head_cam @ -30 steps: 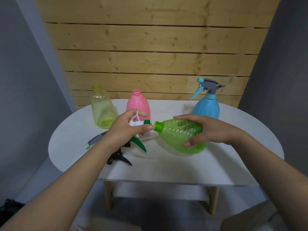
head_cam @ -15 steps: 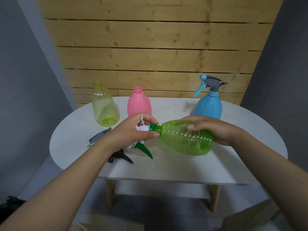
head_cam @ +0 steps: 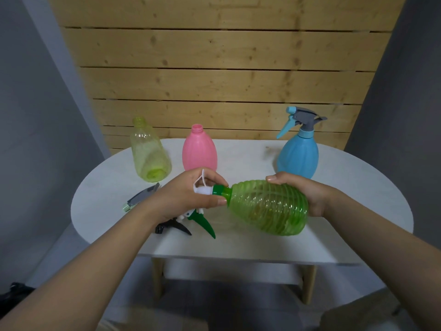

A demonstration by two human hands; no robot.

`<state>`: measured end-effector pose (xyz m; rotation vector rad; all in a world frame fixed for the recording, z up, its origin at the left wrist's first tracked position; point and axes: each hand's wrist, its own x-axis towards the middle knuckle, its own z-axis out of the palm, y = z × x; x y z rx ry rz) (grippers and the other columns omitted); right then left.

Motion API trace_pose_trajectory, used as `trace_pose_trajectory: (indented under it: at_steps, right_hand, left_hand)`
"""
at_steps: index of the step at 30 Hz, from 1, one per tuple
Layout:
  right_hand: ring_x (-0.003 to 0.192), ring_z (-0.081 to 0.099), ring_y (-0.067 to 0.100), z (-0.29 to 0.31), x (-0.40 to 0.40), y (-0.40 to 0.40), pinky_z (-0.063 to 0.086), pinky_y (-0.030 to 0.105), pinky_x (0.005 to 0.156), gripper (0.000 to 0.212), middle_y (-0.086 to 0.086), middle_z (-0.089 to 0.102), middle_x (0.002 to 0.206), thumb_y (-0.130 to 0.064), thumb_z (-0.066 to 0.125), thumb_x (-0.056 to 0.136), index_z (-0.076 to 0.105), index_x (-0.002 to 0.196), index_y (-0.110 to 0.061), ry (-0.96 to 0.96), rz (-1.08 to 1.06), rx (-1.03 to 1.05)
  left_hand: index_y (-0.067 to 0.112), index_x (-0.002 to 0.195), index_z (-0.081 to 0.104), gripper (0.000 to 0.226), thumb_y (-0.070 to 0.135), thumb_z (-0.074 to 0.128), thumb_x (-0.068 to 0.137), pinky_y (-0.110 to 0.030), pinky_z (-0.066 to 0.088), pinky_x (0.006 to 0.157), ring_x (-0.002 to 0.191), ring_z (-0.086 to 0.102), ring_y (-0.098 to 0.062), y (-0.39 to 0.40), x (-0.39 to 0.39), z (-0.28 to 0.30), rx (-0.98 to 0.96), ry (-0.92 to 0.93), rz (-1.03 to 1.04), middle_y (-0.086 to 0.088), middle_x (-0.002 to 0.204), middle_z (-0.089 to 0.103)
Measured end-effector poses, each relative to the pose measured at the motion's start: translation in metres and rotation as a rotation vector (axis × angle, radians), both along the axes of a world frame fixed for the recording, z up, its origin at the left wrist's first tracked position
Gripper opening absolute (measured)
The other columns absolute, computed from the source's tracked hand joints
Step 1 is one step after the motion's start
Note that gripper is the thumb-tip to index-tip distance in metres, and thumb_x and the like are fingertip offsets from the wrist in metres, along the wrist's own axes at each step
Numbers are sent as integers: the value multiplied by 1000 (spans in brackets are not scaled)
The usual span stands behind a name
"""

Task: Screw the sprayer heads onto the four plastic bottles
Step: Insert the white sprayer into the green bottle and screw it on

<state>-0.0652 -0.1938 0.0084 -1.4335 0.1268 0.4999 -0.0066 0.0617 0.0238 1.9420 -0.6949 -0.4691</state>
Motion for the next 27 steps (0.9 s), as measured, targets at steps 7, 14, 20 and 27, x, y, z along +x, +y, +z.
trace_pose_trajectory:
  at_steps: [7, 14, 20, 27]
  right_hand:
    - [71, 73, 14, 1, -3, 2, 57, 25, 61, 26, -1, 76, 77, -40, 70, 55, 77, 70, -20, 6, 17, -27]
    - [103, 67, 15, 11, -3, 7, 53, 31, 90, 52, 3, 70, 113, -48, 72, 65, 66, 110, -23, -176, -73, -171]
    - [87, 60, -13, 13, -6, 10, 49, 12, 73, 68, -9, 52, 115, -17, 80, 67, 47, 122, -38, -455, -83, -366]
    - [97, 66, 14, 12, -1, 7, 54, 29, 82, 47, -4, 67, 106, -41, 77, 58, 63, 102, -40, -455, -214, -270]
  left_hand:
    - [42, 86, 64, 28, 37, 80, 63, -11, 49, 62, 78, 62, 3, 1, -1, -5, 52, -44, -10, 17, 92, 66]
    - [29, 92, 66, 25, 20, 78, 71, -15, 47, 51, 57, 60, -2, 3, 8, -8, -22, 19, 168, 1, 83, 67]
    - [29, 92, 57, 24, 24, 73, 76, -21, 33, 39, 55, 43, -21, 6, 17, -12, -104, 179, 332, -2, 57, 55]
    - [27, 97, 60, 34, 23, 80, 69, -35, 51, 56, 67, 58, -25, 8, 11, -8, -49, 56, 234, -15, 93, 67]
